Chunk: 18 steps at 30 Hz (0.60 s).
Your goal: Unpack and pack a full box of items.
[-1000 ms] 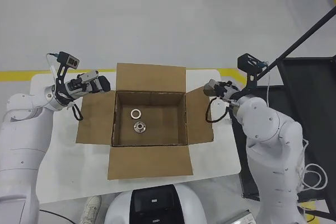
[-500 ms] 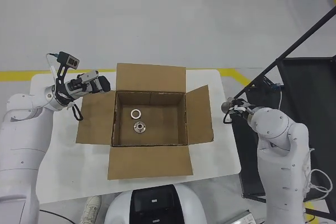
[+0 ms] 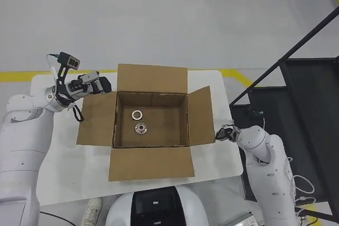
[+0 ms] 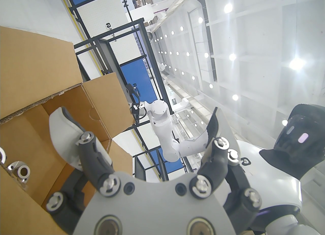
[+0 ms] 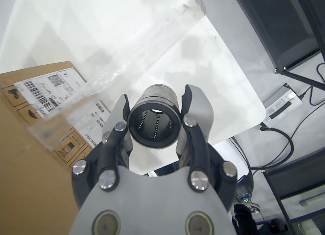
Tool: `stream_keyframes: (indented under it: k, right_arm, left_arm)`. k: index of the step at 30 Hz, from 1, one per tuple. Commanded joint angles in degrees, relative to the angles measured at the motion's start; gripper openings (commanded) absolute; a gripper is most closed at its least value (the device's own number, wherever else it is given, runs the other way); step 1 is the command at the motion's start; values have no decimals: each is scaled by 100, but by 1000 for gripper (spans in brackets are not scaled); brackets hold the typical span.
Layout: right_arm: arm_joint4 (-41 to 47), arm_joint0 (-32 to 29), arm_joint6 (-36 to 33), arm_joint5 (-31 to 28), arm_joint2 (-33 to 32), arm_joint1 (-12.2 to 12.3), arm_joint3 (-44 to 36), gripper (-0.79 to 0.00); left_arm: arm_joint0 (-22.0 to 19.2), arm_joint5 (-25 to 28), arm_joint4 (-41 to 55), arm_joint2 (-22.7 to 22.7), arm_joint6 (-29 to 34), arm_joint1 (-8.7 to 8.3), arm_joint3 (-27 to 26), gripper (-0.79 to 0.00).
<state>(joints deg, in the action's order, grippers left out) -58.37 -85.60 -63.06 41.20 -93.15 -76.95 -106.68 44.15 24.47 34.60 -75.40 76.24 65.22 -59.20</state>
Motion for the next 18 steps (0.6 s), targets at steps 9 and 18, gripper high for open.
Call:
stream_keyframes:
  k: [9, 18]
  right_arm:
    - [-410, 463, 669, 206, 494, -35, 1097, -785]
    - [-78, 723, 1371, 361, 635, -109, 1735, -785]
  left_arm:
    - [0, 0, 0, 0, 0, 0, 0, 0]
    - [0, 0, 0, 0, 0, 0, 0, 0]
